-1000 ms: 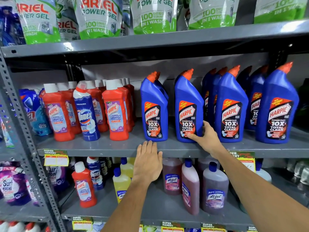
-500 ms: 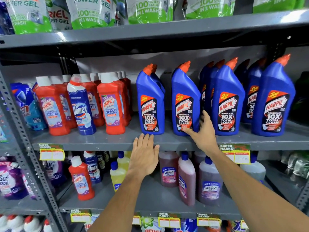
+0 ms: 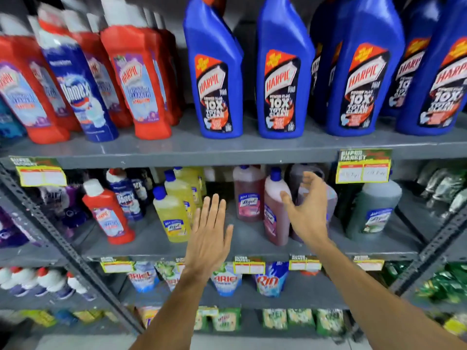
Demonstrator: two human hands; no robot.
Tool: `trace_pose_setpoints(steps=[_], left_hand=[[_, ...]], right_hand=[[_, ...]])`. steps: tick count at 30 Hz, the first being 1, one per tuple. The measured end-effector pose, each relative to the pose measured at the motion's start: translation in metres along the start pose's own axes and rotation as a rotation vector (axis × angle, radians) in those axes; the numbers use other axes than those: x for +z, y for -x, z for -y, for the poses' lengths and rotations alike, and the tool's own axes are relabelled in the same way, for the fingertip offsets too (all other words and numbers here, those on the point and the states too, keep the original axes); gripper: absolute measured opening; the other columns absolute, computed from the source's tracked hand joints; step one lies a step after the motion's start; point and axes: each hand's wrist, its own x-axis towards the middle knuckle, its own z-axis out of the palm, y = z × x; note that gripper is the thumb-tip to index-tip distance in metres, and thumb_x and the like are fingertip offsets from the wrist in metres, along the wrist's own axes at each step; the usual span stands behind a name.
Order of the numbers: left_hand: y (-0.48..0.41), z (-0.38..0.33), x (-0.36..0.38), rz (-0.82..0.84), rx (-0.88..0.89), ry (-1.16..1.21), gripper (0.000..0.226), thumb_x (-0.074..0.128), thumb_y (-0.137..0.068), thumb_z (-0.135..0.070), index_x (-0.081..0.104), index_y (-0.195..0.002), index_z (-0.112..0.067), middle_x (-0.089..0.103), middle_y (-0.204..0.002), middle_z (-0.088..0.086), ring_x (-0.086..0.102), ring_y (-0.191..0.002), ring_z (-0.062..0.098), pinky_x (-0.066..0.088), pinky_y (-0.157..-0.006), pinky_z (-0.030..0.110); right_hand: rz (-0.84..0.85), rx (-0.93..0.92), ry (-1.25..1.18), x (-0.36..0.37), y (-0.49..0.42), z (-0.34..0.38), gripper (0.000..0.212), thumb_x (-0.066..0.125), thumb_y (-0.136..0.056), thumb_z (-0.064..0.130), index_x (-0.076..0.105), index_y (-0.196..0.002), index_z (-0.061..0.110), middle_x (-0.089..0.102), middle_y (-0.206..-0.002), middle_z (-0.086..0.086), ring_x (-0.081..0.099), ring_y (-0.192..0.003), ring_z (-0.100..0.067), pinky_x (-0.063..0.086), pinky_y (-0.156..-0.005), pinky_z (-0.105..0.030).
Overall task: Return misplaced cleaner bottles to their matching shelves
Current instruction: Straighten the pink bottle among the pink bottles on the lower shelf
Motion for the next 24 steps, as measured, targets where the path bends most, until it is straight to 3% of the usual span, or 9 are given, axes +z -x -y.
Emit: trace_pose_setpoints(steps=[2,4,8,11,14,17,20,24], left_hand=[[0.007,0.007,0.023,0.158,-0.024,-0.014,0.065,0.023,-0.102,-0.043,0.012,-0.157,-0.011,0.008,-0.166,0.009,0.002,-0.154,0.026,0.002,-0.123,0.044],[0.011,0.015,0.046,0.341,-0.046,-0.018,0.066,0.022,-0.102,-0.044,0.008,-0.157,-0.01,0.006,-0.166,0.01,0.001,-0.153,0.028,0.001,-0.122,0.044],[0.018,0.03,0.079,0.555,-0.092,-0.012,0.067,0.027,-0.102,-0.043,0.008,-0.155,-0.007,0.006,-0.166,0.015,0.002,-0.153,0.032,0.007,-0.122,0.049],[0.019,0.036,0.1,0.637,-0.128,0.032,0.069,0.027,-0.102,-0.044,0.005,-0.156,-0.007,0.002,-0.166,0.015,-0.001,-0.153,0.033,0.004,-0.122,0.049],[0.026,0.042,0.118,0.679,-0.178,0.071,0.071,0.027,-0.102,-0.045,0.002,-0.156,-0.006,-0.003,-0.166,0.015,-0.005,-0.153,0.032,0.001,-0.123,0.048],[0.035,0.052,0.133,0.615,-0.184,0.053,0.071,0.028,-0.102,-0.044,0.004,-0.156,-0.004,-0.001,-0.166,0.016,-0.002,-0.153,0.033,0.003,-0.123,0.048],[0.036,0.061,0.143,0.569,-0.146,0.023,0.071,0.027,-0.102,-0.045,0.004,-0.156,-0.004,0.0,-0.165,0.017,-0.001,-0.153,0.034,0.002,-0.123,0.049],[0.037,0.066,0.147,0.577,-0.131,0.047,0.071,0.024,-0.102,-0.046,0.003,-0.156,-0.006,-0.001,-0.166,0.015,-0.002,-0.153,0.033,0.001,-0.123,0.05]], right_hand=[[0.13,0.131,0.038,0.011,0.007,-0.021,0.072,0.079,-0.084,0.016,0.041,-0.144,0.006,0.057,-0.134,-0.012,0.057,-0.124,-0.03,0.045,-0.106,-0.04],[0.223,0.263,0.085,0.022,0.012,-0.04,0.084,0.082,-0.082,0.019,0.035,-0.15,0.008,0.061,-0.136,-0.015,0.06,-0.124,-0.033,0.047,-0.106,-0.045],[0.277,0.41,0.141,0.042,0.021,-0.069,0.085,0.086,-0.077,0.027,0.04,-0.144,0.008,0.068,-0.127,-0.014,0.064,-0.118,-0.035,0.046,-0.089,-0.029],[0.262,0.45,0.164,0.056,0.022,-0.086,0.08,0.088,-0.074,0.03,0.043,-0.136,0.008,0.067,-0.127,-0.015,0.062,-0.117,-0.037,0.041,-0.084,-0.028],[0.249,0.477,0.203,0.069,0.024,-0.095,0.084,0.091,-0.069,0.034,0.04,-0.132,0.011,0.065,-0.126,-0.017,0.062,-0.117,-0.039,0.048,-0.092,-0.039],[0.207,0.446,0.259,0.075,0.027,-0.101,0.083,0.089,-0.071,0.035,0.038,-0.131,0.011,0.065,-0.125,-0.019,0.061,-0.116,-0.044,0.049,-0.095,-0.05],[0.223,0.392,0.345,0.075,0.029,-0.104,0.077,0.086,-0.076,0.034,0.038,-0.13,0.01,0.069,-0.12,-0.02,0.062,-0.112,-0.047,0.047,-0.088,-0.048],[0.319,0.359,0.302,0.071,0.032,-0.103,0.072,0.086,-0.077,0.035,0.04,-0.127,0.013,0.07,-0.119,-0.014,0.061,-0.11,-0.045,0.049,-0.09,-0.049]])
